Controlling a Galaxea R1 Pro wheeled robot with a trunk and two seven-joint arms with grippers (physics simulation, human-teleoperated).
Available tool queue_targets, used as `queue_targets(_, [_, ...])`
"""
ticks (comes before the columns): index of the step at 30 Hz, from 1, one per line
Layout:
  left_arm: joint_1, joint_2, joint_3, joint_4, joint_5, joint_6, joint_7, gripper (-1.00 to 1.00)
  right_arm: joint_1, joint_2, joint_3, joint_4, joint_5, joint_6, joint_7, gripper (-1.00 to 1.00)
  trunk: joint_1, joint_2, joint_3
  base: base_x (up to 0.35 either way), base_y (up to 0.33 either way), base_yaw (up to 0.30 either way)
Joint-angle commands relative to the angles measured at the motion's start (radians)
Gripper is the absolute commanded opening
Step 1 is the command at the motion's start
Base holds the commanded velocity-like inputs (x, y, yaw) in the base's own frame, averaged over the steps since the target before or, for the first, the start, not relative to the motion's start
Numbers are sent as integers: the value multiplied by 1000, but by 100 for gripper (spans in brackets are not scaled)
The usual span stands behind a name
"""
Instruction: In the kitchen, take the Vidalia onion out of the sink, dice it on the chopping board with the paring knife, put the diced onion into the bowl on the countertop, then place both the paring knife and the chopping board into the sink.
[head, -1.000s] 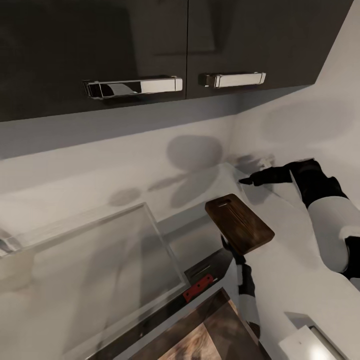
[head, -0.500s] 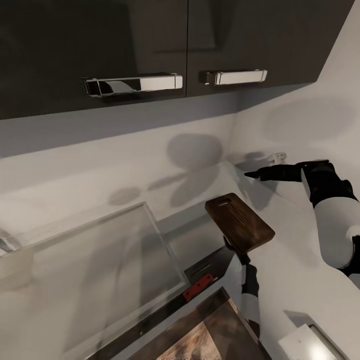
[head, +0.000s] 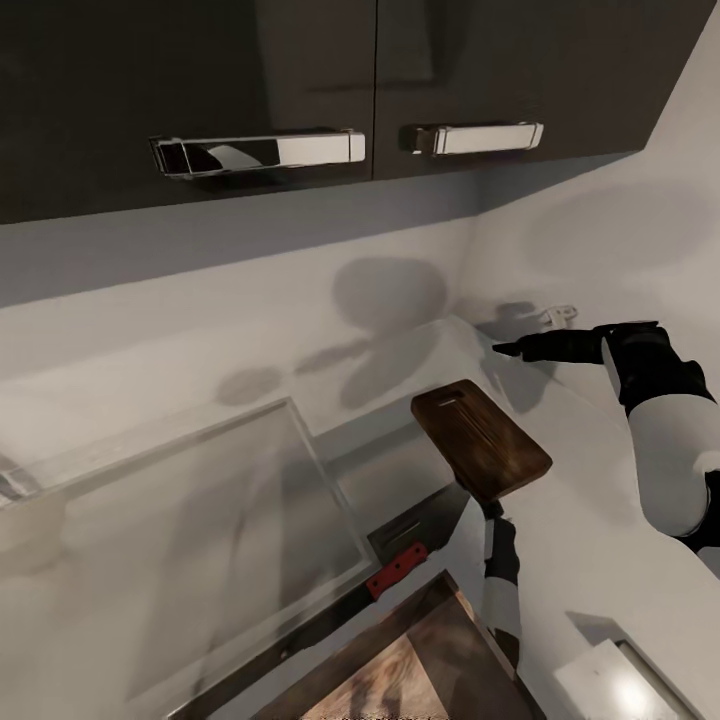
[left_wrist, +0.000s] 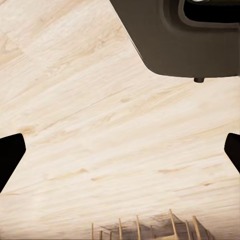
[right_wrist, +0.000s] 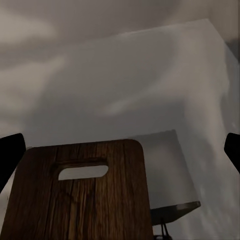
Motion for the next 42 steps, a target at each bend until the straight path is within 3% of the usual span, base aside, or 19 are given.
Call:
queue_targets(1, [1,1,-5,-4,8,6,8,100,-1,1,-6,0,8,5,6,100,1,-2,-3,0,0,0])
queue_targets(42, [0,0,-5,-3,8,6,8,100,-1,3,-5,3,9,-2,-9,100,1,-2,-69,0,0,0])
